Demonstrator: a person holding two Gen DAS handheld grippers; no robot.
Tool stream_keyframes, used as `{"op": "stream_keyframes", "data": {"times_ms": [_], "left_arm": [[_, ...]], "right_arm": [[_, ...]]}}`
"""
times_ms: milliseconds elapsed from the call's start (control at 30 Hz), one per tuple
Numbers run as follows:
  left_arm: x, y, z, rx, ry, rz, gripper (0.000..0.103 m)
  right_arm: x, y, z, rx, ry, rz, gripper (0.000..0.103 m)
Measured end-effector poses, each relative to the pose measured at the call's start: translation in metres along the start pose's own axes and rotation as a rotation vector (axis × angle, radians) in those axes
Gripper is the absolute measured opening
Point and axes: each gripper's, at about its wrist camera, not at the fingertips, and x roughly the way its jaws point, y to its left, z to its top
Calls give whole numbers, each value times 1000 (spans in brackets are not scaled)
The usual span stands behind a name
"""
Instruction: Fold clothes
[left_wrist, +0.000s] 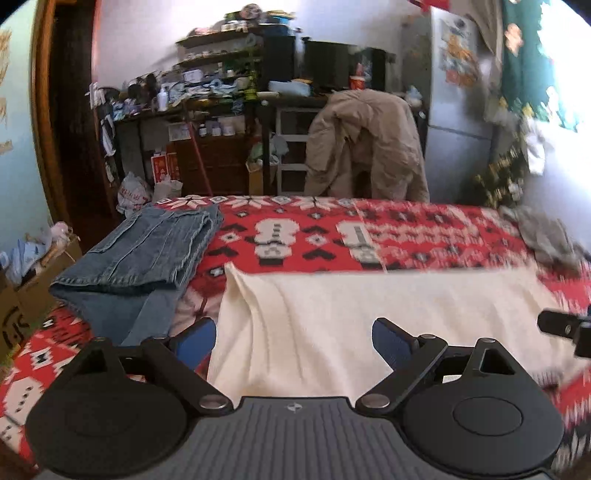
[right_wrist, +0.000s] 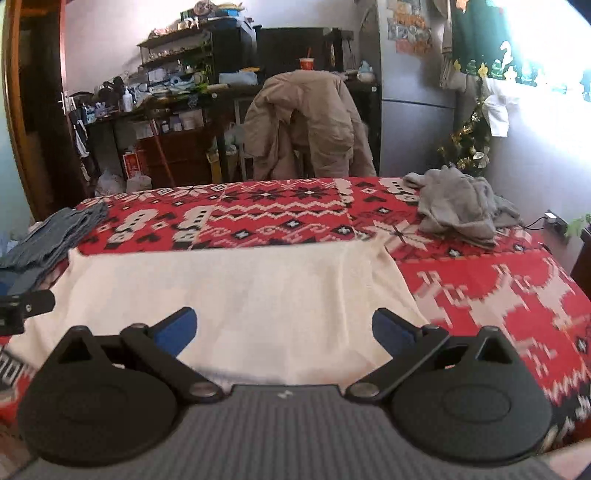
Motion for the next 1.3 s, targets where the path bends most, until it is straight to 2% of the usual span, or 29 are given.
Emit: {"op": "stream_keyframes", "data": {"times_ms": [200,267,300,367,433,467,500,533,700,733,900,1133,1300], "left_arm": [[39,2,33,-73,-18,-11,92],[53,-2,45,-66,-7,-25,91],[60,-5,49,-45,0,-24,90],[74,-10,57,-8,18,-16,90],[87,-12,62,-8,54,-27,90],[94,-12,65,-11,86,-30,89],[97,-13,67,-12,109,-32,89],[99,-14,68,-12,121,-39,90],[100,-18,68,16,154,-65,90],[100,-19,67,24,158,-60,90],[101,-17,59,28,210,-57,90],[92,-9,59,-12,193,-69,90],[90,-10,56,12,197,-68,90]], "right_arm": [[60,12,48,-57,25,-20,102],[81,15,64,-41,61,2,96],[89,15,70,-32,73,16,88],[105,16,80,-19,96,40,83],[120,16,87,-26,124,48,62],[128,15,90,-30,154,48,54],[136,13,93,-34,185,48,38],[143,12,94,-35,210,47,26],[159,11,91,-39,274,49,23],[158,12,89,-41,281,54,20],[129,18,63,-75,299,63,11],[72,32,21,-181,315,123,11],[41,39,0,-235,306,152,11]]}}
